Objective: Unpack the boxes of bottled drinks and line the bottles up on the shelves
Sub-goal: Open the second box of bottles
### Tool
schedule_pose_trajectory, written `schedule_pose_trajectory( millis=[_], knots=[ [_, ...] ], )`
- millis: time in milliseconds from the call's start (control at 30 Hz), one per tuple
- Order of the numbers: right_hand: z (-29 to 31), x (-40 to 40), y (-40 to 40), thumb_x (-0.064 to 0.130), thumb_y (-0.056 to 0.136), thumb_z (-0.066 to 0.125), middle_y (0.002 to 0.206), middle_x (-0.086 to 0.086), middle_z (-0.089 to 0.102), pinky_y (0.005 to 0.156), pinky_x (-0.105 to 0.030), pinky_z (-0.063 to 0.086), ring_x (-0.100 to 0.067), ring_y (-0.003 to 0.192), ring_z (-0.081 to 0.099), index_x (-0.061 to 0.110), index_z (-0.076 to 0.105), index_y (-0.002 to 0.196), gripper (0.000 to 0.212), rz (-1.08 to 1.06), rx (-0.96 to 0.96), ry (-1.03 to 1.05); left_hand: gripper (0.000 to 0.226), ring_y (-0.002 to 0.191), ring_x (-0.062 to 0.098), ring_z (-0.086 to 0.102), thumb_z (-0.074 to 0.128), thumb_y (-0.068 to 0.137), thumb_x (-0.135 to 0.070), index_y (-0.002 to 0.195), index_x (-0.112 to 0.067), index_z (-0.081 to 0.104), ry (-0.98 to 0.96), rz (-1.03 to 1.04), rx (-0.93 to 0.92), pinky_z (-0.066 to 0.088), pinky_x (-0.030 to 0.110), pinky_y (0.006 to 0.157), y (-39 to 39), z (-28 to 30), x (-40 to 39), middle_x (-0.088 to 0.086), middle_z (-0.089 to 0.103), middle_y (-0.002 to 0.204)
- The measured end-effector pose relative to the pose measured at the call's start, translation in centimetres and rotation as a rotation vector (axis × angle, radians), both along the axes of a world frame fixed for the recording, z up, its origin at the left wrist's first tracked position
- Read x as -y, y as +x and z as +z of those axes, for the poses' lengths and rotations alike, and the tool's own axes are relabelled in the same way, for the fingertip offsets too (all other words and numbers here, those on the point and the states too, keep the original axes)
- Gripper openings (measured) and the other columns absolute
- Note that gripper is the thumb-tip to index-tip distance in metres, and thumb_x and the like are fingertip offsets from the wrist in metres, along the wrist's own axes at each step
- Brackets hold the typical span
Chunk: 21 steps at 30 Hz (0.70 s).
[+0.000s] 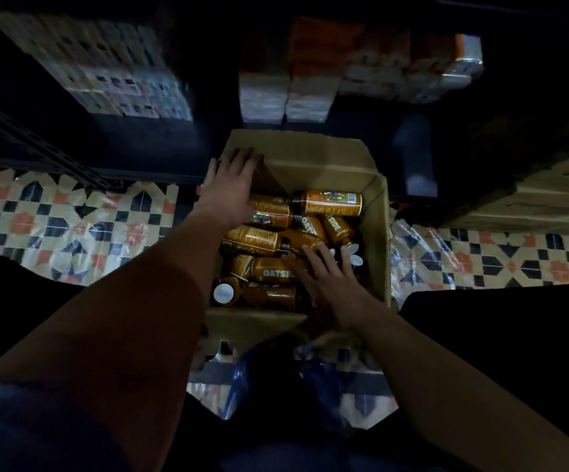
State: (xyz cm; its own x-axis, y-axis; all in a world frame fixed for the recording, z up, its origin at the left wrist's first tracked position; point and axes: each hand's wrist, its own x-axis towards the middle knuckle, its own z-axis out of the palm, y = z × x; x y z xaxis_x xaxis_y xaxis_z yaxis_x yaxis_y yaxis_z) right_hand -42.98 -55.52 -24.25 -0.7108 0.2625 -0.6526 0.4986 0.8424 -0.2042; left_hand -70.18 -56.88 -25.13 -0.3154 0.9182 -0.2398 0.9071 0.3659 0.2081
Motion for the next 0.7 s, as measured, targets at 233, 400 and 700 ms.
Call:
schedule_pose_trajectory(
  millis=[233,400,700],
  knots=[
    [0.3,-0.2,-0.1,0.054,0.074,0.081,0.165,-0.003,-0.024,0.107,-0.061,-0.021,-0.027,0.134,-0.044,0.038,-0.018,0.157,0.13,-0.009,-0.056,-0.157,0.103,0.156,0.032,0.007,0.077,0.083,-0.028,0.162,-0.021,0.011,0.058,-0.019,-0.077,0.003,0.054,0.127,0.2,-1.2,0.4,0.011,0.018,0.167],
    [-2.0,-1.5,0.2,0.086,0.072,0.058,0.167,0.009,-0.018,0.121,-0.06,-0.008,-0.021,0.149,-0.032,0.054,-0.012,0.153,0.112,-0.334,-0.185,-0.312,0.095,0.157,0.033,0.007,0.065,0.086,-0.023,0.162,-0.016,0.009,0.168,-0.029,-0.142,0.008,0.054,0.127,1.3,-1.6,1.6,0.012,0.015,0.168],
    [-5.6,-3.6,-3.2,0.046,0.099,0.057,0.155,-0.013,0.034,0.108,-0.053,0.042,-0.035,0.138,0.04,0.03,0.014,0.158,0.075,-0.72,-0.164,-0.097,0.069,0.141,0.026,0.034,0.068,0.087,-0.03,0.149,-0.022,0.039,-0.104,-0.143,0.087,0.029,0.044,0.117,6.1,-4.0,5.4,0.004,0.039,0.15]
  ],
)
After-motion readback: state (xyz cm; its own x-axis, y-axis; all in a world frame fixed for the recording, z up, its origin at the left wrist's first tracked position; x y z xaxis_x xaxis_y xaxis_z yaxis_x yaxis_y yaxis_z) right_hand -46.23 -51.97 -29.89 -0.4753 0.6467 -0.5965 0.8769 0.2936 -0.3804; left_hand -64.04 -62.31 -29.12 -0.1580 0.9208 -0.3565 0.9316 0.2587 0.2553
